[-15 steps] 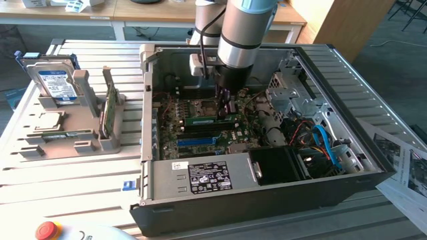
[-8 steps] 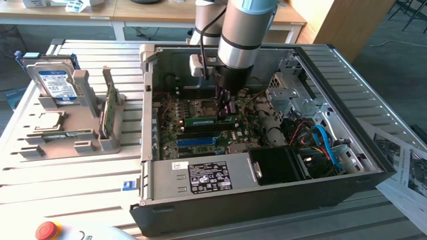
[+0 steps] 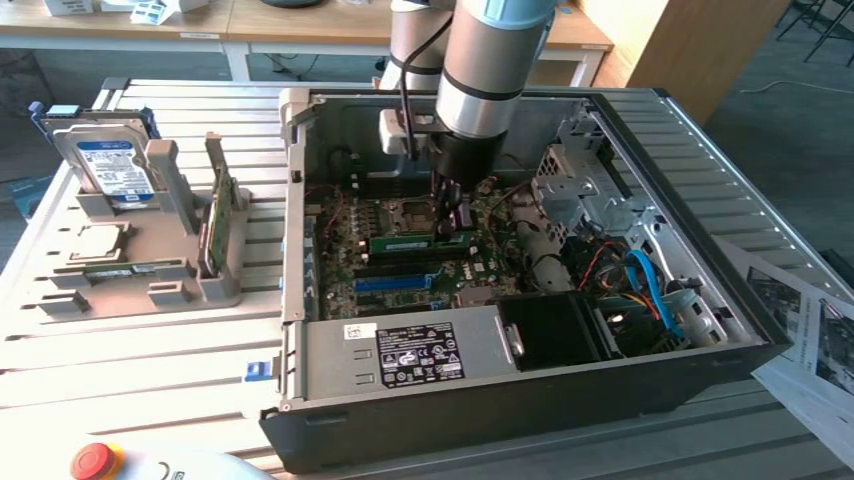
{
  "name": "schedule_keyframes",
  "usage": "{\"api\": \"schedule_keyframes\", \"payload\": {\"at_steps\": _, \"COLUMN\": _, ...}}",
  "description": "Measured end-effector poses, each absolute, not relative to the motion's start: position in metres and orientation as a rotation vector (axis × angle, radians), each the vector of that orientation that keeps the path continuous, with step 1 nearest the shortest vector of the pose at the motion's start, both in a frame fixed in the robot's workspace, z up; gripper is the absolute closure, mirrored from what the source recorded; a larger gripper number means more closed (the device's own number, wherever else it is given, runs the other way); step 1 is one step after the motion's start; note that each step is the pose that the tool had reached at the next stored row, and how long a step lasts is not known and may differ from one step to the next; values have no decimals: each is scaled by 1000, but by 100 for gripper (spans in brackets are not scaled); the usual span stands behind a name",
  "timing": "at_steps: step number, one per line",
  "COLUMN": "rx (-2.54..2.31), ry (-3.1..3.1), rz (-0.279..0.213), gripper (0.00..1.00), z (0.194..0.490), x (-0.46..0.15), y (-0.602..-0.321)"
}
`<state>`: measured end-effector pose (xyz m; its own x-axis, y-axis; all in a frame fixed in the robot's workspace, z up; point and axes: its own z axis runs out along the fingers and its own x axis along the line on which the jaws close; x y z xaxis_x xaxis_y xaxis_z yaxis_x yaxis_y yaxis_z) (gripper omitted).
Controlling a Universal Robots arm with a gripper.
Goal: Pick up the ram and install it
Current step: 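Insert the ram into the slot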
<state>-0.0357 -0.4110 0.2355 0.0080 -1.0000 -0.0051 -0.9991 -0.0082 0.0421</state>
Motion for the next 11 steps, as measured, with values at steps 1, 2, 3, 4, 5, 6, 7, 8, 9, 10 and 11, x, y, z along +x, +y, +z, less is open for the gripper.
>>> {"api": "schedule_keyframes", "payload": {"at_steps": 1, "rx": 2210, "ry": -2195, "rz": -52, "gripper": 88, "z": 235, "x": -36, "y": -411}}
{"api": "schedule_keyframes", "payload": {"at_steps": 2, "rx": 2209, "ry": -2196, "rz": -52, "gripper": 88, "z": 235, "x": -36, "y": -411}}
{"api": "schedule_keyframes", "payload": {"at_steps": 3, "rx": 2209, "ry": -2197, "rz": -52, "gripper": 88, "z": 235, "x": -36, "y": -411}}
{"api": "schedule_keyframes", "payload": {"at_steps": 4, "rx": 2208, "ry": -2197, "rz": -52, "gripper": 88, "z": 235, "x": -36, "y": -411}}
{"api": "schedule_keyframes", "payload": {"at_steps": 5, "rx": 2207, "ry": -2198, "rz": -52, "gripper": 88, "z": 235, "x": -36, "y": -411}}
{"api": "schedule_keyframes", "payload": {"at_steps": 6, "rx": 2206, "ry": -2199, "rz": -52, "gripper": 88, "z": 235, "x": -36, "y": -411}}
{"api": "schedule_keyframes", "payload": {"at_steps": 7, "rx": 2205, "ry": -2200, "rz": -52, "gripper": 88, "z": 235, "x": -36, "y": -411}}
{"api": "schedule_keyframes", "payload": {"at_steps": 8, "rx": 2204, "ry": -2202, "rz": -52, "gripper": 88, "z": 235, "x": -36, "y": -411}}
{"api": "schedule_keyframes", "payload": {"at_steps": 9, "rx": 2202, "ry": -2203, "rz": -52, "gripper": 88, "z": 235, "x": -36, "y": -411}}
{"api": "schedule_keyframes", "payload": {"at_steps": 10, "rx": 2201, "ry": -2204, "rz": -52, "gripper": 88, "z": 235, "x": -36, "y": -411}}
{"api": "schedule_keyframes", "payload": {"at_steps": 11, "rx": 2200, "ry": -2205, "rz": -52, "gripper": 88, "z": 235, "x": -36, "y": -411}}
